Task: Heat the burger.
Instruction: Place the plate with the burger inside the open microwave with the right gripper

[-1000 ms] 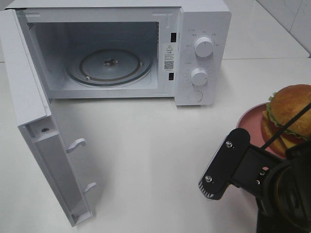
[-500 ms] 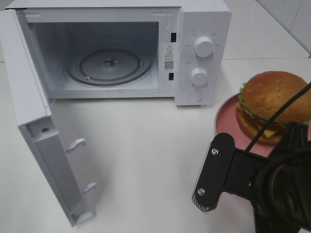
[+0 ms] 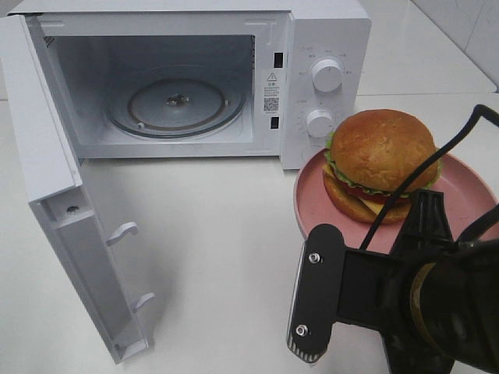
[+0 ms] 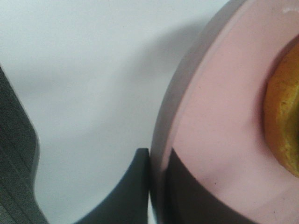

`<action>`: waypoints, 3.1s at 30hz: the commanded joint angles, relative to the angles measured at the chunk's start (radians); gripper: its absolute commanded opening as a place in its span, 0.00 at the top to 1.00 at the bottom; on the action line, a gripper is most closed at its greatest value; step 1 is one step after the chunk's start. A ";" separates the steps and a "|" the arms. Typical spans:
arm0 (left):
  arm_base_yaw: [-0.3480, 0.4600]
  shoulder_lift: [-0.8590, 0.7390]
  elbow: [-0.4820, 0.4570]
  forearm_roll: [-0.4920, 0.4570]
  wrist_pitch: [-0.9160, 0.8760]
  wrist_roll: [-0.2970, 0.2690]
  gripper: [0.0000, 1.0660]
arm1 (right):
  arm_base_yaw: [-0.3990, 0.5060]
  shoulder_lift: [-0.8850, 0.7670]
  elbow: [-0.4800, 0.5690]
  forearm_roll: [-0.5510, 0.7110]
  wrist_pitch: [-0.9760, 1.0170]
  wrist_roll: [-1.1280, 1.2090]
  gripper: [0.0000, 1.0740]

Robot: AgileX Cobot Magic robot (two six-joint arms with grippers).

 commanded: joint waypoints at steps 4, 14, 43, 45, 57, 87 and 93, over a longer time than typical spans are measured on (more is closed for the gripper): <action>0.004 -0.005 0.003 -0.001 -0.006 -0.007 0.06 | -0.001 -0.010 -0.001 -0.074 -0.004 -0.077 1.00; 0.004 -0.005 0.003 -0.001 -0.006 -0.007 0.06 | -0.066 -0.010 -0.001 -0.084 -0.098 -0.205 1.00; 0.004 -0.005 0.003 -0.001 -0.006 -0.007 0.06 | -0.378 -0.010 -0.001 0.144 -0.502 -1.022 1.00; 0.004 -0.005 0.003 -0.001 -0.006 -0.007 0.06 | -0.399 -0.010 -0.001 0.194 -0.519 -1.118 1.00; 0.004 -0.005 0.003 -0.001 -0.006 -0.007 0.06 | -0.508 -0.010 -0.001 0.527 -0.622 -1.638 1.00; 0.004 -0.005 0.003 -0.001 -0.006 -0.007 0.06 | -0.592 -0.006 -0.045 0.878 -0.645 -2.090 1.00; 0.004 -0.005 0.003 -0.001 -0.006 -0.007 0.06 | -0.592 0.041 -0.091 0.876 -0.649 -2.085 1.00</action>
